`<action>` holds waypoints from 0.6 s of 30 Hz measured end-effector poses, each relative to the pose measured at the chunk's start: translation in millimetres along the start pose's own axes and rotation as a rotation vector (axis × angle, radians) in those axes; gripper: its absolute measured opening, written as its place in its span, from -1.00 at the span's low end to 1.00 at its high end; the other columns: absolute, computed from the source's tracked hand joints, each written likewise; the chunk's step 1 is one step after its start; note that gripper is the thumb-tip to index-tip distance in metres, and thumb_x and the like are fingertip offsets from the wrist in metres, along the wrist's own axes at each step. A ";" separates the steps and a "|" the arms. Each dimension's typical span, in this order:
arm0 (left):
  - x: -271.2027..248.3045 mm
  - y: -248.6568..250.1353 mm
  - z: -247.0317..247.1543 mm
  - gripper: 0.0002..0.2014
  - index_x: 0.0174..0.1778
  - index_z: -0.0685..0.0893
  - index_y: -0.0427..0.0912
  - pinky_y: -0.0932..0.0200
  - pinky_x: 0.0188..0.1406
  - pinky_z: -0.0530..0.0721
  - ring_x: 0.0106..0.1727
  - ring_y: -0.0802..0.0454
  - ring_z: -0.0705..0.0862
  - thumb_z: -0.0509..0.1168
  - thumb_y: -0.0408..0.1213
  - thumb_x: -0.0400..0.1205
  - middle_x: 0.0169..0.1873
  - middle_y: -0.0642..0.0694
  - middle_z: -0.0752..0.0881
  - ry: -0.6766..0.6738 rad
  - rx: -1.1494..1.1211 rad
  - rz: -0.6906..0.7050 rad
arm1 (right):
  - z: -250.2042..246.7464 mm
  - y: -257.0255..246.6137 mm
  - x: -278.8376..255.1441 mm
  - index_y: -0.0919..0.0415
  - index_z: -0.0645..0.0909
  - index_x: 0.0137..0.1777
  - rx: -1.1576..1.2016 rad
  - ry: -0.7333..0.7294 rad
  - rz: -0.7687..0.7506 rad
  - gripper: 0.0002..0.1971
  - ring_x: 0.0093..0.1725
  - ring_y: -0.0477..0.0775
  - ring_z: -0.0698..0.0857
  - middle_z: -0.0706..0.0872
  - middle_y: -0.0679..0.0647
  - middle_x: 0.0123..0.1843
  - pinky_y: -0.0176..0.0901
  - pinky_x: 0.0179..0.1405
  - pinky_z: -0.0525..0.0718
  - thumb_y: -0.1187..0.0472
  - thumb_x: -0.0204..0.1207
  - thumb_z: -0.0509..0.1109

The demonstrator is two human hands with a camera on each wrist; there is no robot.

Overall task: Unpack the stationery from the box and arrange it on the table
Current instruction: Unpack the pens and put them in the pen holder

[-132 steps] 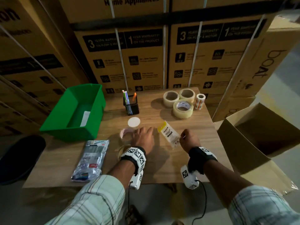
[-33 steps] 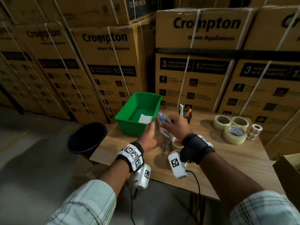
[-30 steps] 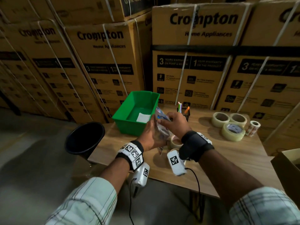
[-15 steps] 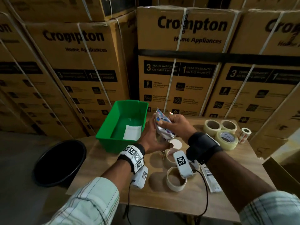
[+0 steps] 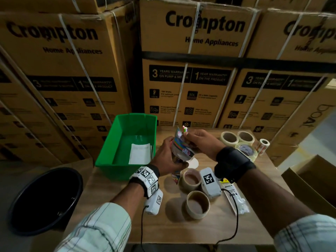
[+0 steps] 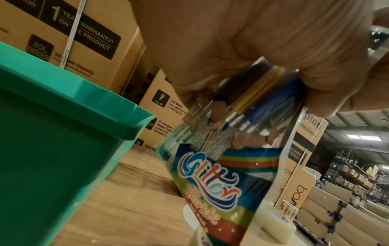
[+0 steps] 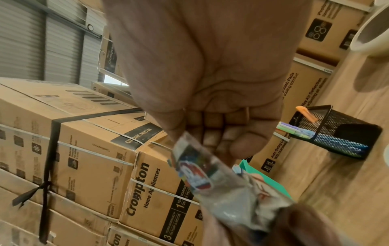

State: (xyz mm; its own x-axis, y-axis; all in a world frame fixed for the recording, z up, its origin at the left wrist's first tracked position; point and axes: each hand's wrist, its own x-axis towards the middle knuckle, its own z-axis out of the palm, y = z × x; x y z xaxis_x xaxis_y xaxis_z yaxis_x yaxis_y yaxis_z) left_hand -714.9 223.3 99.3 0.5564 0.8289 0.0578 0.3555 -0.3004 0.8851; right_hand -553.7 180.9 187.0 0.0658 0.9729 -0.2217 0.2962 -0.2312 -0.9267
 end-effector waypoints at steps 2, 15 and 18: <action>1.1 1.5 1.9 0.07 0.53 0.09 0.03 -0.10 0.36 0.61 0.35 0.00 0.58 0.55 0.10 0.18 0.32 -0.04 0.54 0.008 0.031 0.018 | -4.0 -0.5 2.5 0.18 0.67 -0.26 -0.027 -0.014 -0.001 -0.67 -0.23 0.13 0.60 0.66 0.12 -0.30 0.08 -0.06 0.65 0.03 0.65 0.28; 11.7 30.0 27.0 -0.36 0.19 0.46 0.01 0.00 -0.10 0.71 -0.02 0.02 0.67 0.49 -0.05 0.18 -0.05 -0.02 0.67 0.094 0.277 0.080 | -42.5 5.8 2.9 0.20 0.65 -0.35 -0.184 -0.024 0.018 -0.68 -0.45 -0.05 0.59 0.66 0.05 -0.42 -0.35 -0.54 0.51 0.10 0.63 0.32; 9.0 36.2 30.2 -0.21 0.36 0.42 -0.12 0.02 0.12 0.66 0.13 -0.03 0.60 0.54 -0.08 0.22 0.13 -0.15 0.62 0.098 0.348 0.061 | -54.6 6.2 4.5 0.37 0.70 -0.18 -0.290 -0.103 0.049 -0.73 -0.37 0.02 0.61 0.72 0.14 -0.33 -0.36 -0.53 0.51 0.20 0.61 0.29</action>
State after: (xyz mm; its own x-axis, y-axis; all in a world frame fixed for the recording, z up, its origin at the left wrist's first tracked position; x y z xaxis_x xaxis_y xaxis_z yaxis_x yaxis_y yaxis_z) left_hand -674.3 205.7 117.9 0.5161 0.8405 0.1647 0.5672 -0.4795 0.6696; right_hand -499.6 184.1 196.9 -0.0060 0.9516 -0.3074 0.5556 -0.2524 -0.7922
